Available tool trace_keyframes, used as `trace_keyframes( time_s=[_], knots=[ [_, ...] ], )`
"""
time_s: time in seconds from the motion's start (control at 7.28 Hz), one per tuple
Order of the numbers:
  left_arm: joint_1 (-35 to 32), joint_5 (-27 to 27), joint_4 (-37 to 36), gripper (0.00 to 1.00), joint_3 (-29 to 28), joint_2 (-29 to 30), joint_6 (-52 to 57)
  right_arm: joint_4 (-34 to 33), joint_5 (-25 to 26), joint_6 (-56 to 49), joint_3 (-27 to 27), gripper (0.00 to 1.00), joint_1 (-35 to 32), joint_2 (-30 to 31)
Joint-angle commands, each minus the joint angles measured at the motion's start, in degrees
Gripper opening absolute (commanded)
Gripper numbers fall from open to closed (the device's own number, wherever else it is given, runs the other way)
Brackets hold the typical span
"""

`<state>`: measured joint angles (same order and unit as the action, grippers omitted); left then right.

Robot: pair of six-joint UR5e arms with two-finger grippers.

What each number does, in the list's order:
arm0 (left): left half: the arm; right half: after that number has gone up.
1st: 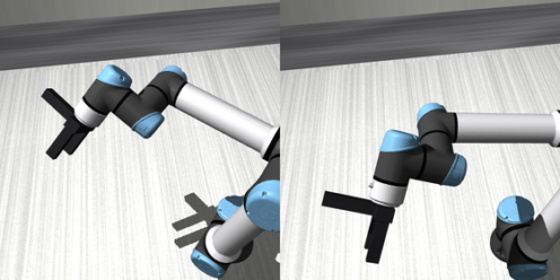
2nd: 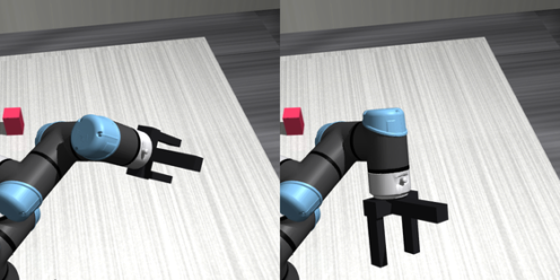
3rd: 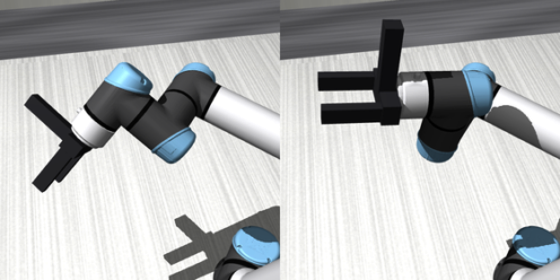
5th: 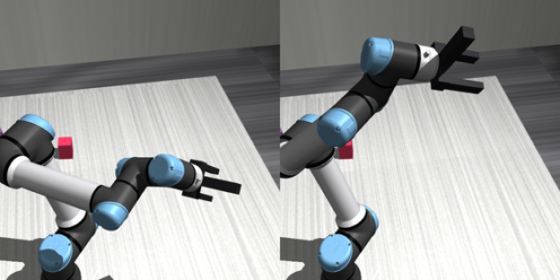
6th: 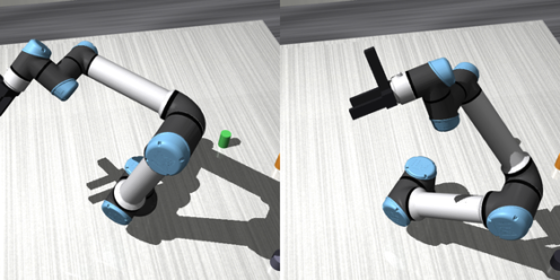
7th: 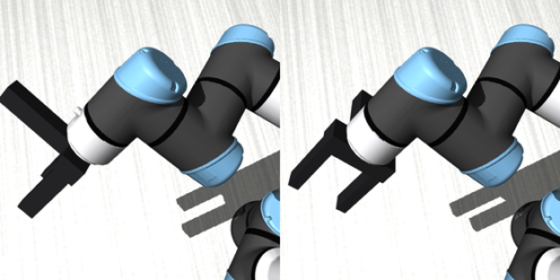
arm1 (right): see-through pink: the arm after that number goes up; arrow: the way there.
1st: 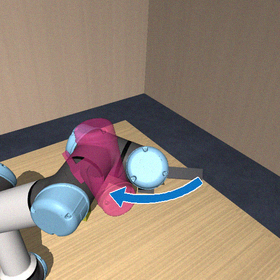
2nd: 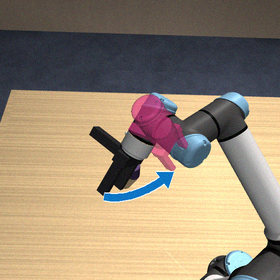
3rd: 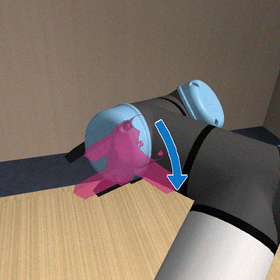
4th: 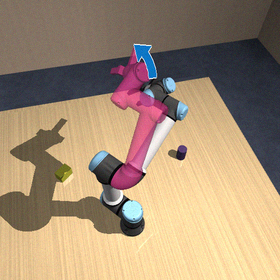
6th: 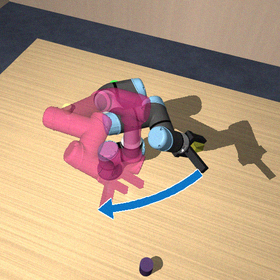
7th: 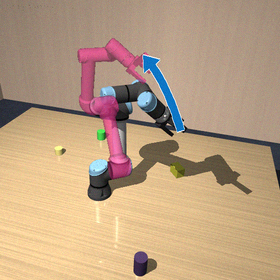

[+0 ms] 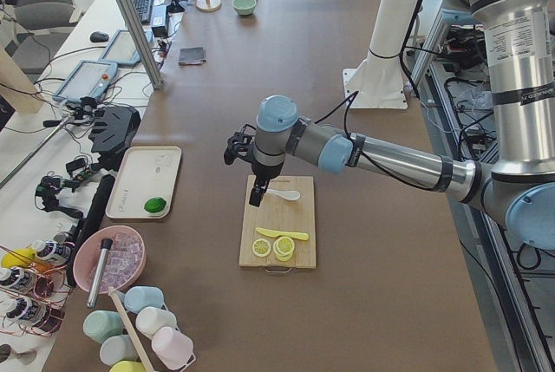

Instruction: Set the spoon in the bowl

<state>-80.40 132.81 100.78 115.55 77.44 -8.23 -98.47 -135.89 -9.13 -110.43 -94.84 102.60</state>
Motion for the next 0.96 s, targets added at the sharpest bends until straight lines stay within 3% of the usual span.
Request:
trace_keyframes(
  time_s=[0.0, 0.27, 0.82],
  knots=[
    [-0.37, 5.14, 2.75, 0.97, -0.76, -0.88, -1.34, 0.20, -0.17, 0.61, -0.14, 1.00, 0.44, 0.05],
    [-2.02, 5.35, 2.75, 0.97, 2.73, -1.15, -2.49, 0.56, -1.65, 0.25, 1.09, 1.00, 0.70, 0.23],
    [-1.51, 4.82, 2.93, 0.97, -0.15, 0.78, -2.93, 4.51, -3.33, 0.52, 1.01, 1.00, 0.97, 0.41]
  ],
)
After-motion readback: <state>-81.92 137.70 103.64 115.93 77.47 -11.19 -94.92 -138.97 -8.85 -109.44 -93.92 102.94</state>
